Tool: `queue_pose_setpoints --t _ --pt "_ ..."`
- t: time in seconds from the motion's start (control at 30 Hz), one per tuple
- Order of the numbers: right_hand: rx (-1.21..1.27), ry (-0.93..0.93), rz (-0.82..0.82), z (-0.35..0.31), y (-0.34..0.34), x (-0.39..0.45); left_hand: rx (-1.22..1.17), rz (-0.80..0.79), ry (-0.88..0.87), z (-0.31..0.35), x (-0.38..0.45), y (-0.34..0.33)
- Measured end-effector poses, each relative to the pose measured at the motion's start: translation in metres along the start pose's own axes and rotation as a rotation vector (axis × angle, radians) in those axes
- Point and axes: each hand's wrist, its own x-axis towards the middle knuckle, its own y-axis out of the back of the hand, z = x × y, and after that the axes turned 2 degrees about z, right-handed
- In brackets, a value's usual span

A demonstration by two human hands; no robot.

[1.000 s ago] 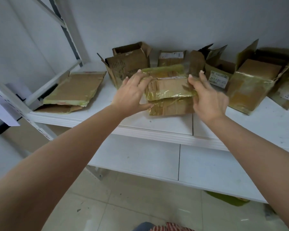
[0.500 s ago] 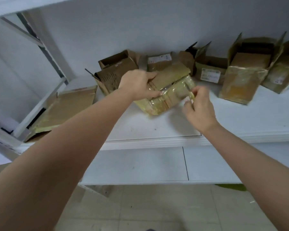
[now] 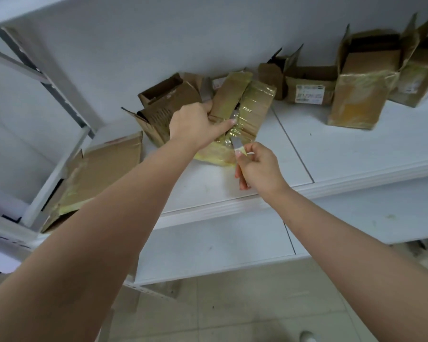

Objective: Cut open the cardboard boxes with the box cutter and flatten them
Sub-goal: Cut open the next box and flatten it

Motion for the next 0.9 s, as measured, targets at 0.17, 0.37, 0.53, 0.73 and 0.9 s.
queue_pose_setpoints --t 0.17,0.37,0.53,0.73,0.9 --pt "-0.003 -0.037 0.014 -0.006 -0.018 -0.003 0.007 0.02 0.002 -0.002 -0.005 -0.003" --pt "-0.095 -0.046 0.001 -0.013 -0.029 -0.008 0.085 0.018 0.018 -0.003 -0.009 -0.004" --pt "-0.082 -0.091 -0.031 -0.01 -0.04 -0.015 0.162 0.02 0.034 -0.01 -0.013 -0.007" --pt "-0.12 -0.089 -0.018 -0.014 -0.048 -0.015 0.175 -0.008 0.049 -0.012 -0.013 -0.006" --pt "-0.161 -0.083 -0.038 -0.018 -0.051 -0.015 0.193 -0.016 0.045 -0.019 -0.016 -0.006"
